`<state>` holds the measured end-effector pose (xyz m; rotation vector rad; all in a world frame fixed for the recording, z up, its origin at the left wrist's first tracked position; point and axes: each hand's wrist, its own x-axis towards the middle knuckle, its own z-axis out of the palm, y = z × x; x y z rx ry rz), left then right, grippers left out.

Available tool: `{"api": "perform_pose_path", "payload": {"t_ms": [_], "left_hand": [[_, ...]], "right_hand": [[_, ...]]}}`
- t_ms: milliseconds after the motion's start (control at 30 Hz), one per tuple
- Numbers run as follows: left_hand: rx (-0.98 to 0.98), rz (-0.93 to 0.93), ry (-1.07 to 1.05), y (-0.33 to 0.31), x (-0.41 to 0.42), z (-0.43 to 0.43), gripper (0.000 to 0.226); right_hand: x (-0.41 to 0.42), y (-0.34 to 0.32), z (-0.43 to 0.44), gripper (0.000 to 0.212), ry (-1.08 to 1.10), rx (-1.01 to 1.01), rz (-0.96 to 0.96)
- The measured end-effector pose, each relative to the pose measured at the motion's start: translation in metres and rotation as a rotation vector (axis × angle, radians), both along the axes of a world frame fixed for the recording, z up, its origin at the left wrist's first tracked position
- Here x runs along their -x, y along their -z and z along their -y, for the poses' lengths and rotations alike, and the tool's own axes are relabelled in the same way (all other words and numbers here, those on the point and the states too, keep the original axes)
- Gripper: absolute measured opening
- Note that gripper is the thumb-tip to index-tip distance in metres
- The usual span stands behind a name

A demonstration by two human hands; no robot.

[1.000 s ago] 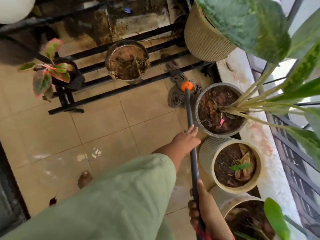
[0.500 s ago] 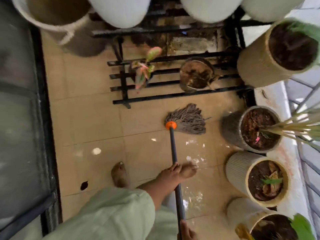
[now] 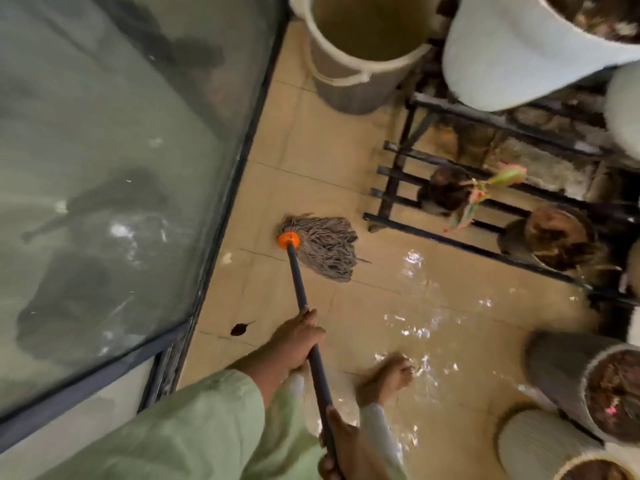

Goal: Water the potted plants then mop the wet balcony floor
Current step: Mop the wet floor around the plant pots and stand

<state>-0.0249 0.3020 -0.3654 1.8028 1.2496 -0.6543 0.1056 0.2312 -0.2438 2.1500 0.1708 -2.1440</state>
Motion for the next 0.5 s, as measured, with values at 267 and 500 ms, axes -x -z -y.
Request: {"api": "perform_pose_path", "payload": {"t_ms": [267,500], "left_hand": [[-0.158,-0.167,-0.037,0.014,0.059,-0.095,0.03],[-0.114,-0.2,-0.109,0.023,0.045,-0.177,0.035]], "right_hand": [[0.039,0.012,-0.098,0.044,0.051,0.058,-0.162],[0.024,0.036,-0.177,0.05,0.083,0.135,-0.159]]}}
